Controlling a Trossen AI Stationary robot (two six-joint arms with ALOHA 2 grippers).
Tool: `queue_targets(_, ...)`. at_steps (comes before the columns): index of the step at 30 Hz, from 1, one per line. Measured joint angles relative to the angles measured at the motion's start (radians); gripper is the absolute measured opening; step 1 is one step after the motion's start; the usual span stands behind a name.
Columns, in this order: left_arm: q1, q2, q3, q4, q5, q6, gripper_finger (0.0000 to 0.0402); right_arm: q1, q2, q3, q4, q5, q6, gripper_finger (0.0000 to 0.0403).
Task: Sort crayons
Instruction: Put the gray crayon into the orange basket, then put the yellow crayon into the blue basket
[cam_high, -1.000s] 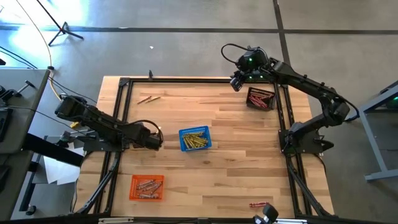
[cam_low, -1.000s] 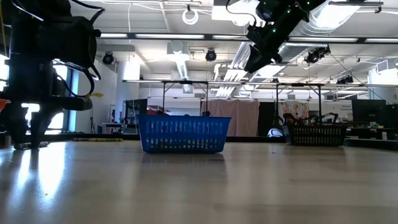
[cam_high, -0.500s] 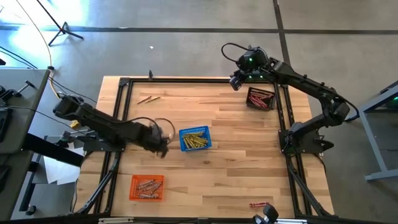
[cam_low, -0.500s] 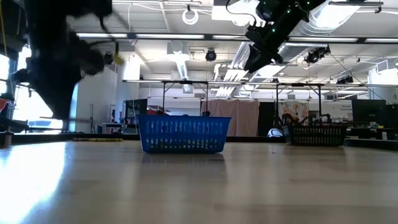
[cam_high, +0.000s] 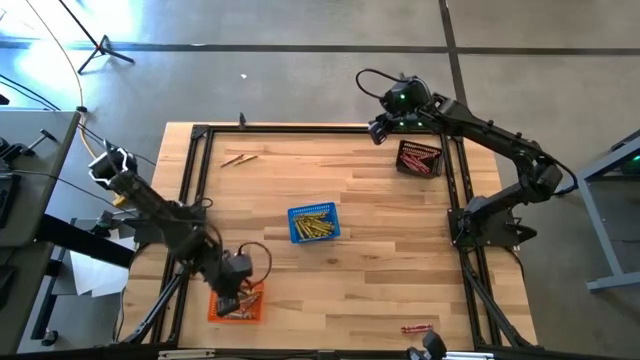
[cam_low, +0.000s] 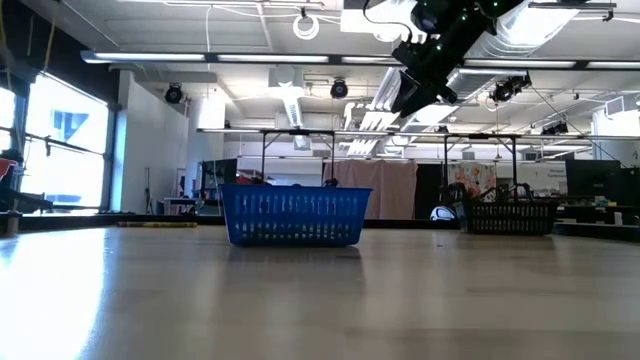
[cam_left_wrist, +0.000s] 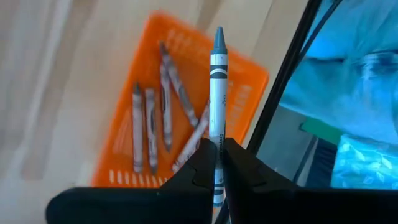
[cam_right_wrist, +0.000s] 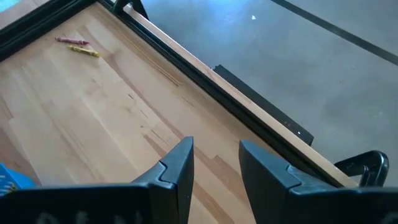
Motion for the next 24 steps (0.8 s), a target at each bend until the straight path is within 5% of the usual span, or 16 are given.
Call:
queue_targets(15,-0.081,0.059,0.0,0.03,-0.053,-0.317,0.0044,0.003,0.092,0.0,0.037,-0.001,0.006,0.0112)
queue_targets(24,-0.05,0.059,0.0,0.022,-0.075,-0.362,0.0072,0.007,0.231,0.0,-0.003,-0.042,0.038,0.0112)
